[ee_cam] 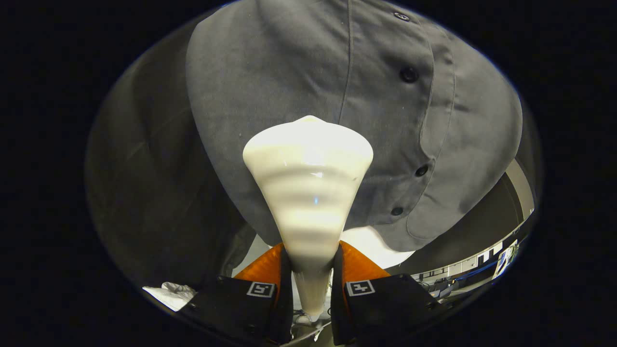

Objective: Iron the clothes twice with a garment steamer, once on the left side and once on the right side.

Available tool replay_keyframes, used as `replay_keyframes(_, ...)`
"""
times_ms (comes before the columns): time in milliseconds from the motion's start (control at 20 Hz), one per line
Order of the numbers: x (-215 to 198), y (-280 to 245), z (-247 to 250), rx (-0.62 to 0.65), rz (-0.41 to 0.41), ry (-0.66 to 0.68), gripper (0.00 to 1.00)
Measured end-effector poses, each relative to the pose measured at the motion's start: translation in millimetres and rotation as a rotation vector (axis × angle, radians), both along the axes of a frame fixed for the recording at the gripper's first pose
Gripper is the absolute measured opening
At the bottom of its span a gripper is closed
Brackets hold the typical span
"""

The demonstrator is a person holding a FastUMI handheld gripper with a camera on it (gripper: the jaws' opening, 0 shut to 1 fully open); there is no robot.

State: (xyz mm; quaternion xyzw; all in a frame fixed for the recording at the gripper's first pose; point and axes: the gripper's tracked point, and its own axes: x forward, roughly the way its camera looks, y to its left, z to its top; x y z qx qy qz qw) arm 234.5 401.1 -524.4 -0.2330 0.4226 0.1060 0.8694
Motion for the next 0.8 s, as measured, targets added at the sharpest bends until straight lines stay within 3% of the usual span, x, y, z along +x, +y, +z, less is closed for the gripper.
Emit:
replay_keyframes(300,-5.3,-44.0,-44.9,-0.023,-0.02,0.046,0.4)
replay_keyframes(800,-27.4,-74.0,-72.5,-0.047,-0.031,0.111,0.4)
